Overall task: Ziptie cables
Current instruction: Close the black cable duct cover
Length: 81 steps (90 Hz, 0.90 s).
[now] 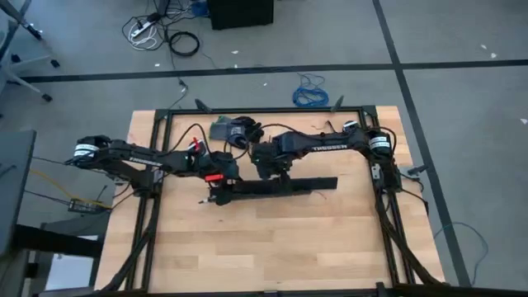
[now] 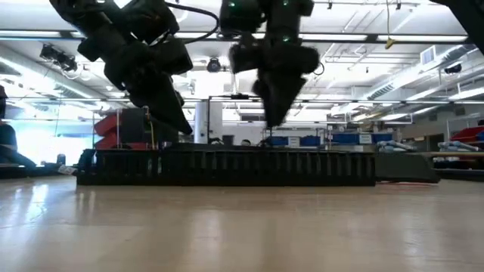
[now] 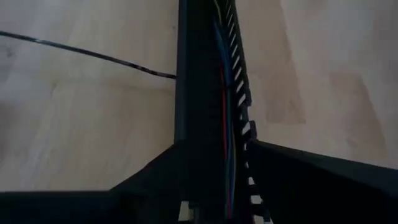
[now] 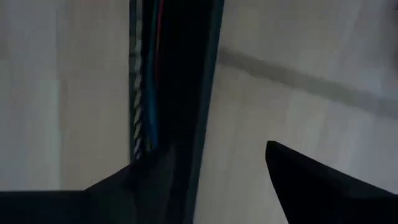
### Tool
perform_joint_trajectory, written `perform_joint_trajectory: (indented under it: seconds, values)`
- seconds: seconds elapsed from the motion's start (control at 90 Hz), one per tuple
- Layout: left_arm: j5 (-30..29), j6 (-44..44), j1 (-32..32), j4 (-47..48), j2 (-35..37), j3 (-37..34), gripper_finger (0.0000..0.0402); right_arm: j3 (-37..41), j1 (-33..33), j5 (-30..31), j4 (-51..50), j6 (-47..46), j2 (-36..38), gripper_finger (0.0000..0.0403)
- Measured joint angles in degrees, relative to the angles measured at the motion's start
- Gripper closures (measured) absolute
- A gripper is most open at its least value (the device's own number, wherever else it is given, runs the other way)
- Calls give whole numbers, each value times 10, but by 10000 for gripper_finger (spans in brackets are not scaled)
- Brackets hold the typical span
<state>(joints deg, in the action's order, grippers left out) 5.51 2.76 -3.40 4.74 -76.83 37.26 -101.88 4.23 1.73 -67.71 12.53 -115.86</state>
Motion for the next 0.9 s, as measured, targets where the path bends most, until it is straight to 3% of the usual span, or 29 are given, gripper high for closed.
perform_joint_trajectory:
  seconds: [0.122, 0.222, 0.422, 0.544, 0.722, 0.9]
  values:
    - [0, -1, 0, 18, 0, 0, 239, 34, 15, 1, -37, -79, 45, 159]
    - [-1, -12, 0, 42, 0, 0, 239, 99, 15, 11, -9, -124, 109, 159]
    - [-10, -32, 0, 60, 12, 0, 239, 314, -22, 99, 145, -250, 299, 159]
    - [-28, -41, 0, 62, 27, 0, 239, 458, -51, 104, 260, -321, 390, 159]
    - [-90, -42, -1, 46, 36, 0, 239, 584, -77, 92, 437, -357, 432, 159]
    - [-91, -8, 0, 27, 36, 0, 239, 606, -90, 129, 383, -277, 431, 165]
